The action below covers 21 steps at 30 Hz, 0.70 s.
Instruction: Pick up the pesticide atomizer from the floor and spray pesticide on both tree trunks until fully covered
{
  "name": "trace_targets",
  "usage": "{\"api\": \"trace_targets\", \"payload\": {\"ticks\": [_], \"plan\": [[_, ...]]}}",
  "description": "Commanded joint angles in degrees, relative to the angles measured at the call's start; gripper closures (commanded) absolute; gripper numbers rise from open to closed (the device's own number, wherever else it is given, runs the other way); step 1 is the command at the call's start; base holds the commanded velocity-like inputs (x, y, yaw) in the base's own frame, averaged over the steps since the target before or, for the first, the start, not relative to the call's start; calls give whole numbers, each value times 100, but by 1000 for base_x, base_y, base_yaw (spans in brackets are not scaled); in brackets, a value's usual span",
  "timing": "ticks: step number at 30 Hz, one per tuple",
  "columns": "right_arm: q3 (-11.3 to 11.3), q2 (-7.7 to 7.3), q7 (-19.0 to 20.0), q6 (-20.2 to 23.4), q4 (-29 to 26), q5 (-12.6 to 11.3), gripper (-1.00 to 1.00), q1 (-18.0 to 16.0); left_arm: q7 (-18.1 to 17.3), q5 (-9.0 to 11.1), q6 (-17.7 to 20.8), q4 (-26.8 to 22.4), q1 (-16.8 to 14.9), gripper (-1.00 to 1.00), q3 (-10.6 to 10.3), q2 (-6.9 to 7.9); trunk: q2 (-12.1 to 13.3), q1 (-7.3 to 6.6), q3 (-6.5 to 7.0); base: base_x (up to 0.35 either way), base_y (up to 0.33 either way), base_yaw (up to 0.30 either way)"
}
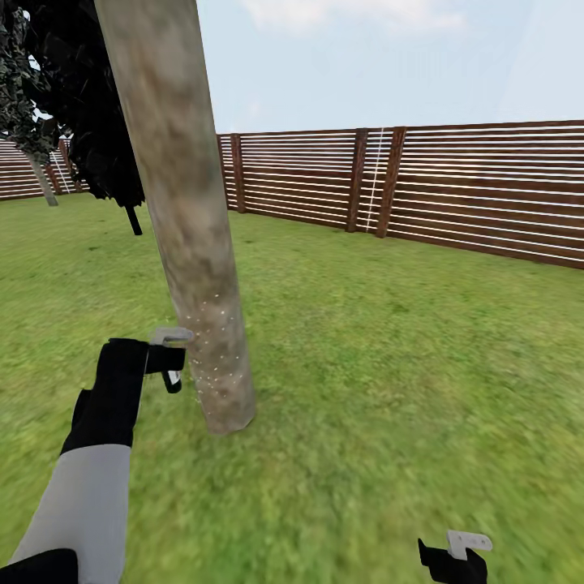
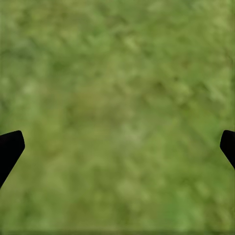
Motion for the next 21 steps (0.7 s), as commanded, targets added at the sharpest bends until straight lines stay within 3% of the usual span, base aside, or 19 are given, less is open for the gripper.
{"api": "trace_targets", "payload": {"ticks": [1, 3, 5, 6, 9, 10, 11, 12, 15, 17, 21], "plan": [[0, 0, 0, 0, 0, 0, -100, 3, -8, 107, -1, 44, 2, 100, 69, 103, 0, 0, 0, 0, 0, 0], [0, 0, 0, 0, 0, 0, -100, 0, 11, 137, -37, 152, 61, 100, 108, 134, 0, 0, 0, 0, 0, 0], [0, 0, 0, 0, 0, 0, -100, 0, 32, 147, -269, 633, 81, 100, 122, 138, 0, 0, 0, 0, 0, 0], [0, 0, 0, 0, 0, 0, -100, 2, 60, 145, -794, 1193, 89, 100, 132, 122, 0, 0, 0, 0, 0, 0], [0, 0, 0, 0, 0, 0, -100, 0, 190, 151, -1595, 2297, 96, 100, 251, 108, 0, 0, 0, 0, 0, 0], [0, 0, 0, 0, 0, 0, -100, 0, 320, 158, -1864, 2663, 96, 100, 367, 98, 0, 0, 0, 0, 0, 0], [0, 0, 0, 0, 0, 0, -100, -1, 673, 171, -2407, 3321, 97, 100, 542, 81, 0, 0, 0, 0, 0, 0], [0, 0, 0, 0, 0, 0, -100, 1, 874, 189, -2668, 3629, 97, 100, 591, 66, 0, 0, 0, 0, 0, 0], [0, 0, 0, 0, 0, 0, -100, 2, 1454, 637, -3124, 4227, 100, 100, 654, -62, 0, 0, 0, 0, 0, 0], [0, 0, 0, 0, 0, 0, -100, 4, 2044, 1127, -3621, 4697, 105, 100, 661, -101, 0, 0, 0, 0, 0, 0], [0, 0, 0, 0, 0, 0, -100, 3, 2939, 1292, -3929, 4963, 106, 100, 668, -105, 0, 0, 0, 0, 0, 0]]}}
